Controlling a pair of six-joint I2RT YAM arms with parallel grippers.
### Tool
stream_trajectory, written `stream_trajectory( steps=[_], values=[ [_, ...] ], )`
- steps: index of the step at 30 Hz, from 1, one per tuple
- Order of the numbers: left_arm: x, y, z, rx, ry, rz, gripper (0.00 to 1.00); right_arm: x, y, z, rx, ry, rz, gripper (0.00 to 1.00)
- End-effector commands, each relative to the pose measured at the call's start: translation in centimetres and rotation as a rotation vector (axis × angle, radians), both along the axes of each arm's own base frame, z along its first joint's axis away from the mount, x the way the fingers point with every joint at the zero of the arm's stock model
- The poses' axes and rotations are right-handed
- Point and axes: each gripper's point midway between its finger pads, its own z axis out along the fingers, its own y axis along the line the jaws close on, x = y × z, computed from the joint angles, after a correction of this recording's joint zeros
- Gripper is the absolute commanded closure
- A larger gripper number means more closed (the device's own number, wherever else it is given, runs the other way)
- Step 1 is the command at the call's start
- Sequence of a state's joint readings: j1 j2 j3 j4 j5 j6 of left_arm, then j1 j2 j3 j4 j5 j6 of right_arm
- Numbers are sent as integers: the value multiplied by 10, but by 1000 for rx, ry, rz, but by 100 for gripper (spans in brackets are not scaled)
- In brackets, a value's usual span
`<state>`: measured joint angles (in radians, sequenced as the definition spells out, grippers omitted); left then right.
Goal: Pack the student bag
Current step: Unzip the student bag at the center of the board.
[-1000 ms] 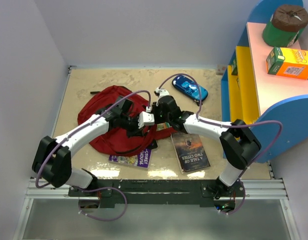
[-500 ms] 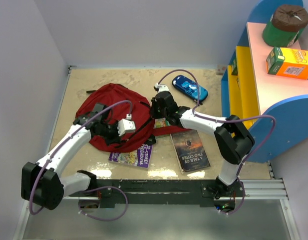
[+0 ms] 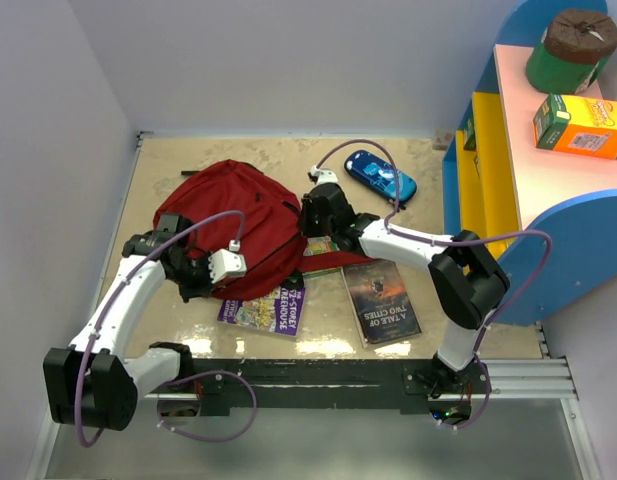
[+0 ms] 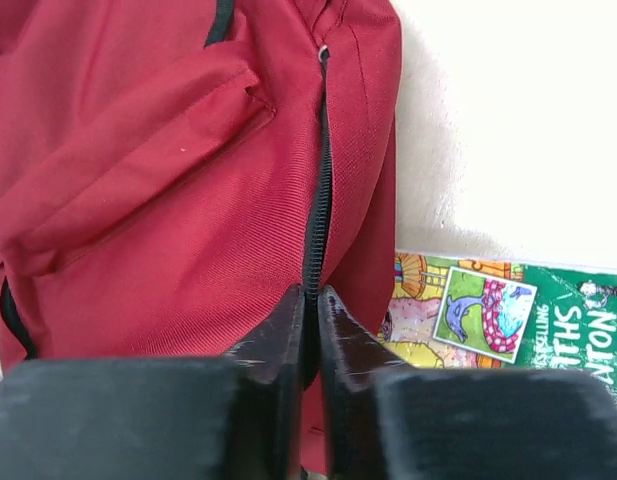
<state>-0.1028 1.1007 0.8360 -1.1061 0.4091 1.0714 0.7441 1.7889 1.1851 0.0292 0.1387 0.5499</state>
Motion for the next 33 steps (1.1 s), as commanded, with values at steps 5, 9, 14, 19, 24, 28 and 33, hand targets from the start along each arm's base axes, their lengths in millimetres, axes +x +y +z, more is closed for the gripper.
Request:
stream_trajectory(
  steps=[5, 9, 14, 19, 24, 28, 33],
  values=[
    [2, -11, 5, -65, 48, 5, 100, -4, 16, 78, 53, -186, 14, 66],
    [13, -7, -2, -44, 11, 40, 100, -28, 0, 82, 18, -195, -34, 57],
    [18, -9, -3, -57, -3, 69, 100, -106, 26, 84, 52, -243, 25, 53],
    [19, -11, -2, -70, -2, 77, 100, -140, 45, 47, 62, -103, 51, 52],
    [17, -11, -2, -68, 2, 70, 100, -149, 61, 22, 30, -30, 46, 49],
    [16, -11, 0, -71, -10, 58, 100, -147, 76, 23, 60, 5, 40, 47],
    [17, -10, -3, -63, -24, 50, 100, -150, 82, 32, 148, 44, 16, 47]
  ],
)
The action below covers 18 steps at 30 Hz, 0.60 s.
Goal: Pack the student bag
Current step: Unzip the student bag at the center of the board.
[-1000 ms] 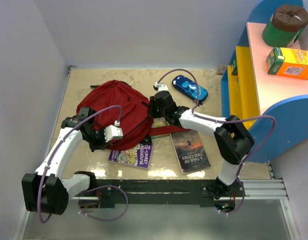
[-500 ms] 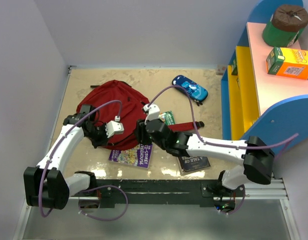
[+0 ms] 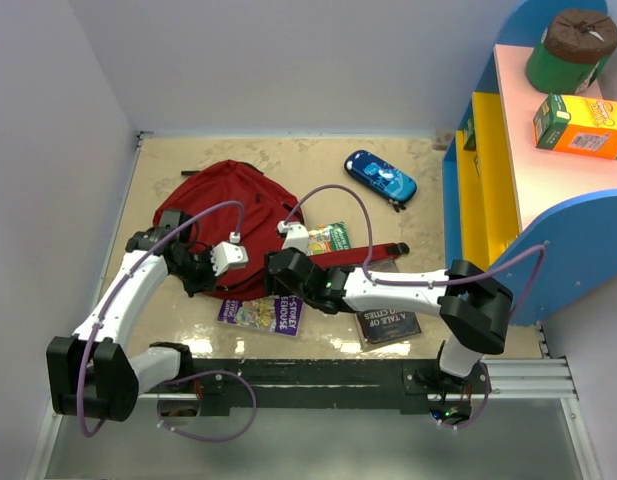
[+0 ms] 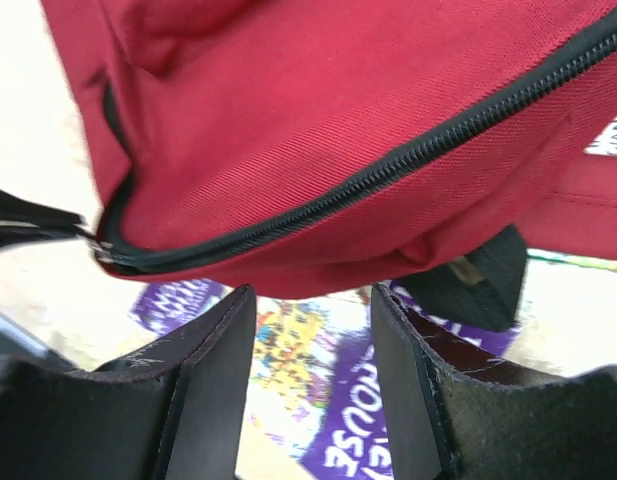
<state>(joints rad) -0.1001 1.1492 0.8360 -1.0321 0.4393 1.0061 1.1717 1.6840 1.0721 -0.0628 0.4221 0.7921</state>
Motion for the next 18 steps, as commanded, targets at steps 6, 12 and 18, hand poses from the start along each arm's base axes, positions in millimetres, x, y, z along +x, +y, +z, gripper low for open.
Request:
stream_trajectory(
  steps=[6, 12, 18],
  values=[
    [8, -2, 5, -20, -47, -6, 100, 7, 7, 34, 240, 89, -117, 47],
    [8, -5, 9, -34, -57, -25, 100, 23, 4, 26, 261, 144, -156, 47],
    [6, -7, 7, -35, -76, -50, 100, 34, 7, 35, 297, 157, -182, 46]
  ],
)
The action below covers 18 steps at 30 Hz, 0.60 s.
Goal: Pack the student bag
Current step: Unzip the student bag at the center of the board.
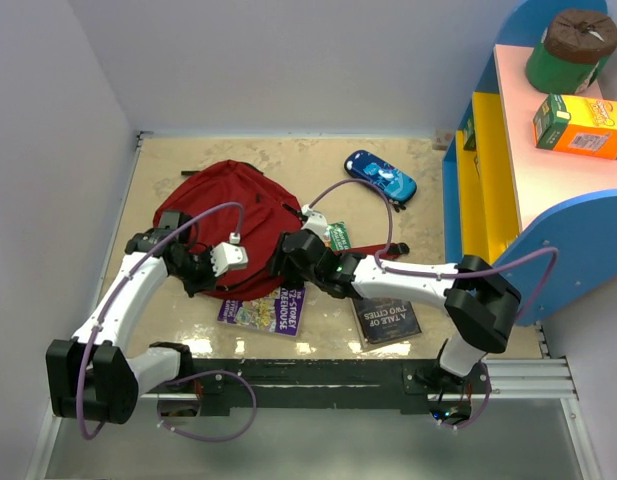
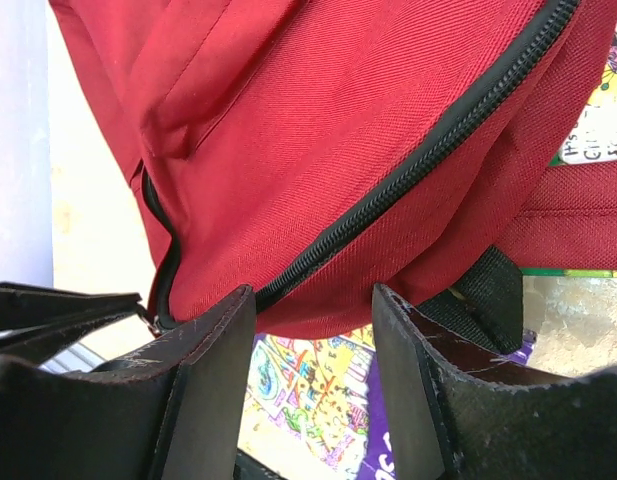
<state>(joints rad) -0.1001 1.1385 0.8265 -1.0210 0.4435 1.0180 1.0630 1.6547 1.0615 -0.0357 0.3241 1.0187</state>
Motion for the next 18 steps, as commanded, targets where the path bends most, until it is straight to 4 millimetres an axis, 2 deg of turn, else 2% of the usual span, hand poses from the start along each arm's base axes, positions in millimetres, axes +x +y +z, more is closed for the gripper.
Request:
stream_trajectory(
  steps=[1, 5, 10, 13, 16, 17, 18],
  values=[
    [4, -6, 6, -33, -57, -43, 100, 7, 15, 21, 89, 8, -25, 46],
    [4, -9, 6, -33, -63, -61, 100, 12, 11, 8, 32, 43, -85, 44],
    [-4, -14, 1, -19, -57, -107, 100, 9, 17, -9, -12, 85, -93, 45],
    [-8, -12, -2, -10, -61, -116, 100, 11, 15, -12, -33, 78, -102, 53],
    [-13, -3, -9, 33, -55, -105, 100, 9, 3, -16, -55, 74, -117, 72],
    [-12, 7, -10, 73, -72, -93, 100, 8, 0, -16, -54, 72, -121, 81],
    [-13, 12, -12, 93, -77, -86, 100, 7, -7, -22, -71, 70, -129, 84]
  ],
)
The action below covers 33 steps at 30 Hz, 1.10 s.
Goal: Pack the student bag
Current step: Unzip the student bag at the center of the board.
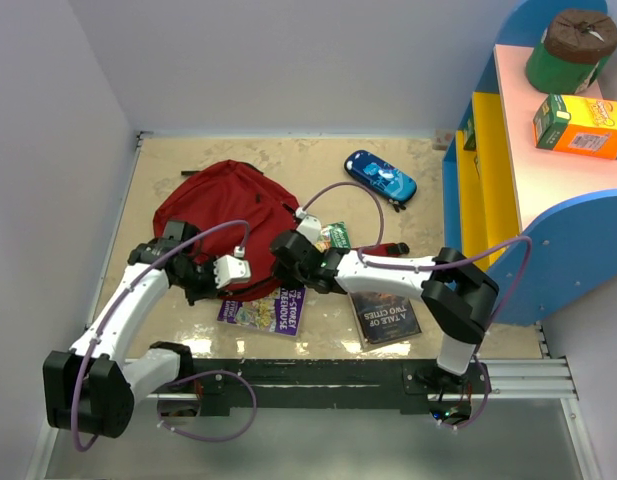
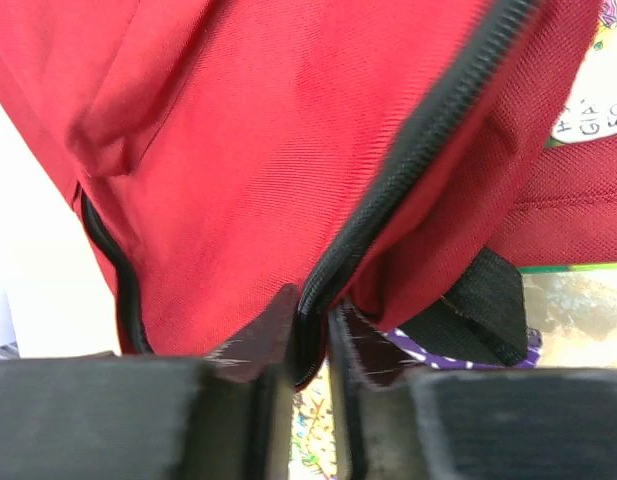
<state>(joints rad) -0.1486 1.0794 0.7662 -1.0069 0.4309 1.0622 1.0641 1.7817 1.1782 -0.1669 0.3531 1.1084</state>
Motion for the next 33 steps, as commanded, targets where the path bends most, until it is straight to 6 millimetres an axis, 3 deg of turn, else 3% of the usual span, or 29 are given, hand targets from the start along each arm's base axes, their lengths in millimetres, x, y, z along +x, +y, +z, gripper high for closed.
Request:
stream_trajectory(
  steps=[1, 8, 14, 17, 18, 19, 21, 23, 27, 31, 33],
  values=[
    [-4, 27, -11, 112, -44, 11, 100, 0, -16, 8, 7, -32, -55, 87],
    [-5, 81, -26, 267, -61, 95, 100, -5, -25, 1, -5, -51, -36, 89],
    [24, 100, -3, 260, -108, 218, 100, -6, -27, 0, 6, -82, -6, 87],
    [27, 95, 8, 230, -106, 218, 77, -8, -25, -1, 24, -95, 21, 84],
    [20, 92, 10, 216, -80, 210, 53, -7, -21, 4, 48, -110, 25, 83],
    [20, 84, 15, 173, -80, 198, 42, -7, -20, 5, 61, -115, 33, 81],
    [17, 72, 31, 118, -70, 175, 31, -10, -16, 5, 96, -130, 64, 79],
    [24, 52, 51, 33, -88, 148, 27, -15, -16, 2, 111, -137, 95, 78],
    [27, -1, 67, -88, -80, 62, 19, -16, -5, 11, 165, -176, 145, 75],
    [21, -59, 56, -182, -24, -43, 9, -18, -4, 17, 195, -208, 161, 68],
    [23, -73, 49, -204, -11, -75, 3, -18, -6, 26, 220, -231, 150, 66]
  ],
)
